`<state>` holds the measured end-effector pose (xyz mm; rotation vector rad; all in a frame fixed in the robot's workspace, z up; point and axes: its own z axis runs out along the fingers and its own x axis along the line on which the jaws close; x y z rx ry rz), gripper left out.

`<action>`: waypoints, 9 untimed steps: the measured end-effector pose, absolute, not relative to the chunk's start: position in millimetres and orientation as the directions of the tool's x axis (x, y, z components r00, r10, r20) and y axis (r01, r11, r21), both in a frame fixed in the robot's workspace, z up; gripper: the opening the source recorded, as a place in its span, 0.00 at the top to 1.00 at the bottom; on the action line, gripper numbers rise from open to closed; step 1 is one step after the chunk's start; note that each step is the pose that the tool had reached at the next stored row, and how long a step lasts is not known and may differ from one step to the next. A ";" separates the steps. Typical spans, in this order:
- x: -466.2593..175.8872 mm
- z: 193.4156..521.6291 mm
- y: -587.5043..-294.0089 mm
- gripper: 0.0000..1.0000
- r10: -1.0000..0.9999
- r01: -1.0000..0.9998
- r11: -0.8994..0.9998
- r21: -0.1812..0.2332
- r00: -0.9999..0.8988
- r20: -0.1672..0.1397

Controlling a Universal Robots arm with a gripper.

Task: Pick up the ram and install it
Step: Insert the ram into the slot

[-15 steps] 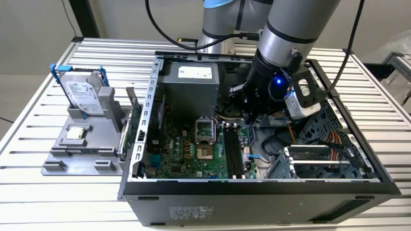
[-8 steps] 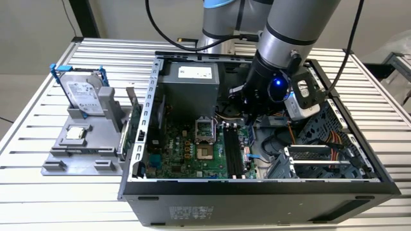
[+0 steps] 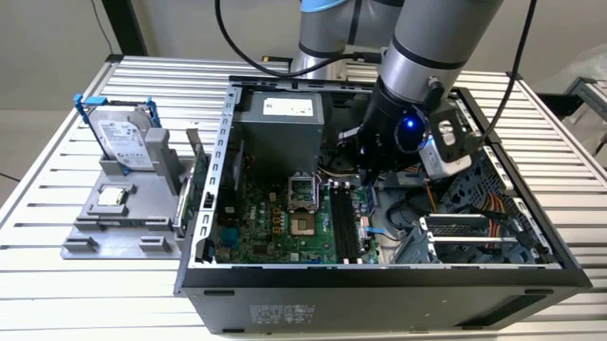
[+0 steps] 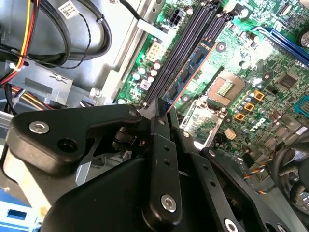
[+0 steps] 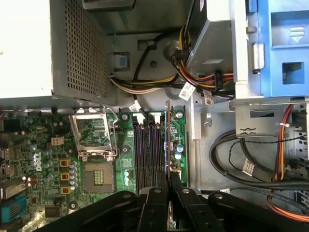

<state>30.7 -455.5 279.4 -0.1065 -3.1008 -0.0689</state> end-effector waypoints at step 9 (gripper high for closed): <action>30.7 274.7 -455.5 1.00 0.068 0.069 0.997 0.043 -0.997 0.040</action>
